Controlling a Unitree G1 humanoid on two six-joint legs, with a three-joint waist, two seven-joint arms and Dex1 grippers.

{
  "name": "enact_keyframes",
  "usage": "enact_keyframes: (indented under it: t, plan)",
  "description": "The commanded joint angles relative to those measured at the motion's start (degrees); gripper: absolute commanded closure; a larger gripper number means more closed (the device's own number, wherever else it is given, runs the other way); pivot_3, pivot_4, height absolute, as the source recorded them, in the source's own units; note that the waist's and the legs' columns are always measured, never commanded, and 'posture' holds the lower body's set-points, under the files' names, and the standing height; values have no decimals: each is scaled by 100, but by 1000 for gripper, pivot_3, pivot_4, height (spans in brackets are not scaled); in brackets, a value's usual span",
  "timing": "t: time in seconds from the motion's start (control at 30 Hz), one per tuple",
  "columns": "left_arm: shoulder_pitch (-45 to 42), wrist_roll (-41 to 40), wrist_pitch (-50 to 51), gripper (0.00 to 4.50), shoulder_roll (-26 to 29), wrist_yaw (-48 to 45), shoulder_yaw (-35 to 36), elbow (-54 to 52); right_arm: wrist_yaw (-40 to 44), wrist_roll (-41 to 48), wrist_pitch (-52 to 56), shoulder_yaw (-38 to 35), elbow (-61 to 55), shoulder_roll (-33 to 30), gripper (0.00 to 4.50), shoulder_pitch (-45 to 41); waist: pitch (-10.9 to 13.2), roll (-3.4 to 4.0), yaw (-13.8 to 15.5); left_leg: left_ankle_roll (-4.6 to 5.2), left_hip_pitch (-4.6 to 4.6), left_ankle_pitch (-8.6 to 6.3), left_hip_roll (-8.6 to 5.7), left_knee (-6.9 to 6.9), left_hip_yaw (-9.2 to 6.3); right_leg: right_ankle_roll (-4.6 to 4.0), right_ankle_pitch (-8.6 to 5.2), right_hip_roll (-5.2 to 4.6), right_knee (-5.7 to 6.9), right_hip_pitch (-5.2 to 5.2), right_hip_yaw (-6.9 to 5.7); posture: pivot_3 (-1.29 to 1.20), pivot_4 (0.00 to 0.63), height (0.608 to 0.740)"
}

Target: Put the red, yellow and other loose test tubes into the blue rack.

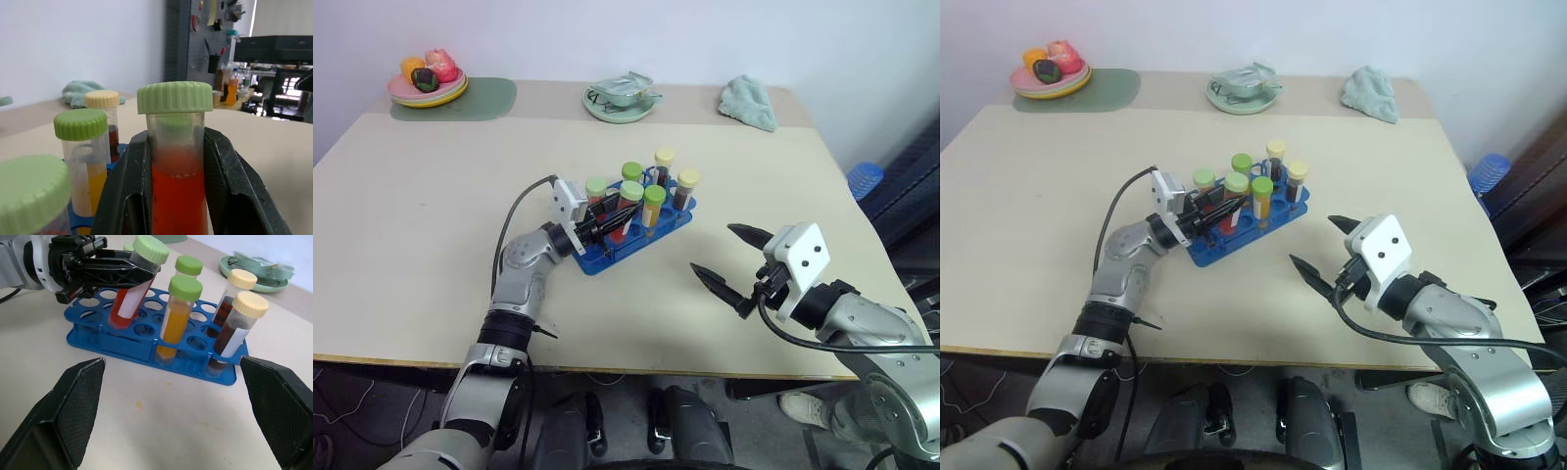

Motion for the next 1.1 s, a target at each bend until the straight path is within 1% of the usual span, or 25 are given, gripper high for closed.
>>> enact_keyframes:
  t: [0.03,0.13,0.17,0.3,0.43,0.57,0.67,0.87,0.97,1.1]
  plan:
    - [141,-19,258,1794,167,0,61,-189,-27,-16,-104,-20,-224,6,0,-76,0,0,-24,1,0,1,0,0,0,0,0,0,0,-1,-1,0,150,740]
    - [206,49,86,299,152,139,113,-269,-13,-23,-124,-1,-195,5,0,-88,2,-2,-6,3,-6,0,0,-1,-3,6,-2,0,0,-4,-4,0,150,740]
    - [271,13,173,21,184,109,100,-403,13,-13,-134,4,-166,0,0,-103,2,-2,3,3,-12,0,0,-1,-5,8,-1,0,0,-8,-7,0,150,740]
    - [603,-272,763,21,316,21,58,-1134,182,31,-203,-27,-27,-39,0,-140,2,-2,-10,2,-14,-1,0,-2,-5,7,-2,0,-1,-9,-8,0,150,740]
    - [987,-92,936,21,571,249,42,-1836,398,19,-358,-65,210,-54,0,-134,2,-2,-21,1,-14,-1,0,-2,-7,5,-4,0,-4,-8,-8,0,150,740]
    - [1363,-340,1206,21,887,131,140,-2410,578,-29,-507,59,476,-35,0,-206,2,-2,-21,-1,-14,-2,0,-2,-7,-2,-8,0,-3,-8,-8,0,150,740]
    - [1632,-476,1248,21,995,158,258,-2665,702,-60,-620,98,666,-39,0,-263,3,0,-15,-9,-14,-7,0,-2,-7,-2,-8,-1,-4,-9,-8,0,150,740]
    - [2208,-991,1475,21,1307,-116,564,-3045,1087,-60,-834,34,980,-164,0,-211,4,2,-10,-16,-14,-11,1,-4,-7,-4,-9,-2,-6,-10,-8,0,150,740]
    - [2317,-1066,1428,21,1365,-181,634,-3063,1292,-35,-959,-123,1134,-261,0,-100,5,3,4,-17,-14,-12,1,-5,-7,-5,-10,-3,-11,-10,-9,0,150,740]
    - [2514,-1216,1496,21,1608,-179,988,-3116,1445,-79,-1160,-442,1291,-373,0,181,5,4,16,-16,-16,-14,1,-11,-7,-6,-10,-3,-25,-9,-10,0,150,740]
